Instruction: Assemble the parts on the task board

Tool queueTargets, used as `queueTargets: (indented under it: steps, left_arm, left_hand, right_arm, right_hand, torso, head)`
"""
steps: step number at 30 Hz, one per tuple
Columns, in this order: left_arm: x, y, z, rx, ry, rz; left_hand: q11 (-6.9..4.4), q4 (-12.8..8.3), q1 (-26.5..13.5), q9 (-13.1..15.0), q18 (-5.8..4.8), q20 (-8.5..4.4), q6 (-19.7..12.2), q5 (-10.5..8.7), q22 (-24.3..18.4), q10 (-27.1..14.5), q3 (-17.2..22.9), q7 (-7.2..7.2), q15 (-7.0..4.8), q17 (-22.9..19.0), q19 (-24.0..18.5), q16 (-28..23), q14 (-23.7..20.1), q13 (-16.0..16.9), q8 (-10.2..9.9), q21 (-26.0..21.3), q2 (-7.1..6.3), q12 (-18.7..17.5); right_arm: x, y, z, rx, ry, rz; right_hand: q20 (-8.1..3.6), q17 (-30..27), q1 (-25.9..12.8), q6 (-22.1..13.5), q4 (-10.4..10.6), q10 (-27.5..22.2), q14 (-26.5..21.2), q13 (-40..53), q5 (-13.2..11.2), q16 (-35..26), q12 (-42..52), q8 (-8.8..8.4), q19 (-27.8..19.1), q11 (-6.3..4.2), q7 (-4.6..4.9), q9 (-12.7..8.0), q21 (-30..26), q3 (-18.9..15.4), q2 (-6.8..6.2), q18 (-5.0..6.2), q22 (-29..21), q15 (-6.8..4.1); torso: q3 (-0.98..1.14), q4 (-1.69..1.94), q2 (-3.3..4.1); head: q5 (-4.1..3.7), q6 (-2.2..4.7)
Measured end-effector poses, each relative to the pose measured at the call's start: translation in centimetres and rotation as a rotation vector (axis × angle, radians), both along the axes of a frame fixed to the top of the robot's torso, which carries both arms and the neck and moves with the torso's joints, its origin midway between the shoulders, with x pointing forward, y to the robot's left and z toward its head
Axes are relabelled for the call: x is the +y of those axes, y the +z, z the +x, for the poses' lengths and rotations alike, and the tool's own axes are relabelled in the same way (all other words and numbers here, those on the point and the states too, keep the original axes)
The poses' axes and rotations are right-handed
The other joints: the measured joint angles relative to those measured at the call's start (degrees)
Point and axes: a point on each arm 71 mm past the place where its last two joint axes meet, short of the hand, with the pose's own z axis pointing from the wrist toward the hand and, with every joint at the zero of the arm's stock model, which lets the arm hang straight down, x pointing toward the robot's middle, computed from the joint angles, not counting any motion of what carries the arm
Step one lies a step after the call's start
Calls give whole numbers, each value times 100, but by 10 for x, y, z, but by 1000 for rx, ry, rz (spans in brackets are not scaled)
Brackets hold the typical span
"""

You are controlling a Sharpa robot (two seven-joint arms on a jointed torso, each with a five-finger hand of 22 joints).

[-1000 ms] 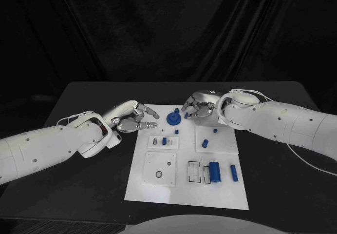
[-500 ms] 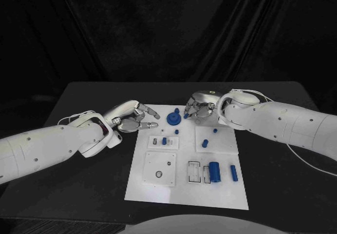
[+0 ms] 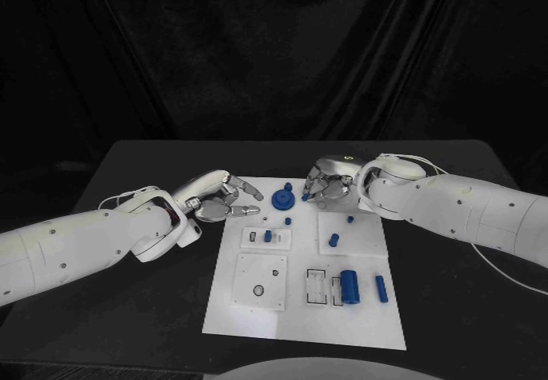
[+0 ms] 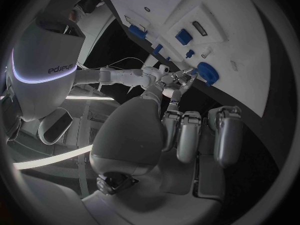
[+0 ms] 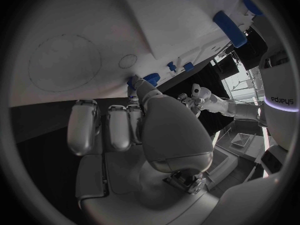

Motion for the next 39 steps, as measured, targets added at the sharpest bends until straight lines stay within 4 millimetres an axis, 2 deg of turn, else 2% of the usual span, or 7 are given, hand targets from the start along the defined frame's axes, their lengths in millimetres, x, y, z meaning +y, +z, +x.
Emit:
queueTargets:
  steps: [11, 15, 19, 22, 27, 31, 39]
  left_arm:
    - [-3, 1, 2, -30, 29, 1]
    - [-6, 1, 4, -60, 43, 21]
    - [-14, 1, 5, -87, 43, 41]
    - [-20, 1, 6, -100, 42, 50]
    - [-32, 0, 7, -115, 32, 73]
    - [-41, -2, 9, -121, 24, 92]
    - [-51, -3, 11, -141, 8, 124]
  left_hand:
    - [0, 74, -15, -8, 0, 0, 72, -21, 0, 0, -74, -11, 0, 0, 0, 0, 0, 0, 30, -58, -15, -13]
    - [0, 223, -221, -8, 0, 0, 93, -443, 0, 0, -224, -32, 0, 0, 0, 0, 0, -9, 30, -58, -77, -126]
    - [-3, 245, -382, 3, 0, 0, 176, -550, 0, -3, -318, -48, -1, 0, 0, 0, 1, -39, 97, -64, -51, -96]
    - [-20, 236, -491, 32, 0, -21, 239, -621, 0, -20, -401, -75, -13, 0, 21, 0, 13, -43, 153, -80, -46, -97]
    - [-92, 227, -761, 190, 0, -43, 469, -875, 0, -8, -597, -171, -76, 0, 40, 0, 11, -17, 379, -80, 14, -75]
    - [-112, 222, -761, 229, 0, -63, 502, -883, 0, -28, -602, -173, -76, 0, 20, 0, 11, -17, 407, -92, 14, -75]
    - [-117, 204, -761, 264, 0, -63, 373, -811, 0, -33, -652, -133, -76, 0, 20, 0, 11, -17, 403, -125, 14, -122]
  right_arm:
    - [-9, 16, -33, 85, -19, 225]
    - [-5, 32, -47, 177, -50, 354]
    - [-2, 37, -62, 287, -94, 447]
    - [2, 38, -69, 351, -118, 490]
    - [5, 37, -75, 448, -164, 539]
    - [4, 35, -76, 497, -197, 556]
    - [5, 32, -78, 556, -227, 554]
  right_hand:
    - [0, -74, 29, 8, -16, -9, 0, -1, 75, -35, 2, 26, 0, 9, -5, 0, -25, -16, -14, 2, 0, 1]
    - [0, -160, 29, 8, -16, -9, 0, 0, 77, -71, -23, 26, 0, 9, -5, 0, -90, -16, -14, 2, 0, 2]
    - [0, -238, 30, 9, -16, -10, 3, 1, 100, -123, -64, 26, 0, 9, -6, 0, -211, -16, -15, 2, 1, 6]
    - [0, -290, 35, 9, -16, -29, -4, 2, 117, -136, -84, 38, 0, 29, -6, 0, -268, -16, -20, 2, 4, 14]
    - [0, -344, 34, 8, -8, -29, -6, 2, 118, -177, -91, 55, 0, 29, -7, 0, -312, -38, -19, 3, 4, 15]
    - [0, -382, 25, 7, -8, -29, -6, 2, 118, -205, -101, 56, 0, 29, -8, 0, -340, -38, -10, 3, 4, 16]
    - [0, -424, 2, 5, -9, -29, -6, 85, 166, -233, -148, 104, 0, 29, -10, 0, -385, -39, 13, 2, 3, 16]
  torso:
    - [-1, 9, -5]
    - [0, 9, -7]
    - [-1, -2, -19]
    - [-4, -16, -23]
    - [-21, -70, -44]
    - [-40, -124, -65]
    - [-63, -194, -88]
  head:
    - [94, 51]
    - [34, 11]
    - [-22, -13]
    - [-24, -39]
    - [47, -82]
    - [106, -122]
    - [186, -214]
